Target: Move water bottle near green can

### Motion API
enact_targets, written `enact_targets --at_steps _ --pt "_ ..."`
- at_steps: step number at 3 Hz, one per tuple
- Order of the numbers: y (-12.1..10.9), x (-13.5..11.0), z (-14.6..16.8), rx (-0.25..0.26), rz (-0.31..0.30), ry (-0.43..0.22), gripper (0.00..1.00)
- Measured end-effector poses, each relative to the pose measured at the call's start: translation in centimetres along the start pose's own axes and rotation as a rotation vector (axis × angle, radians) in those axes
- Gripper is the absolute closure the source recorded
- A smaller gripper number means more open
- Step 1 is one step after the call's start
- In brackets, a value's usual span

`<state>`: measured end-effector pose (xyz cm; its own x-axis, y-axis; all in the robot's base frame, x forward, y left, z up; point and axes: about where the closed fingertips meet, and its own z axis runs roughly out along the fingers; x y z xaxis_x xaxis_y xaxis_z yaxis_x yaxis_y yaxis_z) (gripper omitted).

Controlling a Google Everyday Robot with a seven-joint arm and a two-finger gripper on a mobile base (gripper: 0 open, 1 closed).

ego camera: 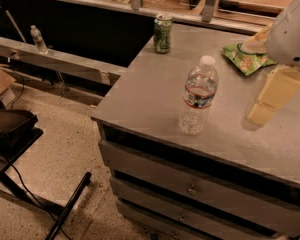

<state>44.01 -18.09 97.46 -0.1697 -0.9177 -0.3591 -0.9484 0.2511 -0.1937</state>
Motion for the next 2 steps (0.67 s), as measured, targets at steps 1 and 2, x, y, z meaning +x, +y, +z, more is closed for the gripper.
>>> enact_targets --at_steps 1,2 --pt "0.4 -2.7 1.8 -0.078 0.026 -0.142 0.0" --pt "0.8 -5.6 4.0 -0.16 0.062 -0.264 0.0"
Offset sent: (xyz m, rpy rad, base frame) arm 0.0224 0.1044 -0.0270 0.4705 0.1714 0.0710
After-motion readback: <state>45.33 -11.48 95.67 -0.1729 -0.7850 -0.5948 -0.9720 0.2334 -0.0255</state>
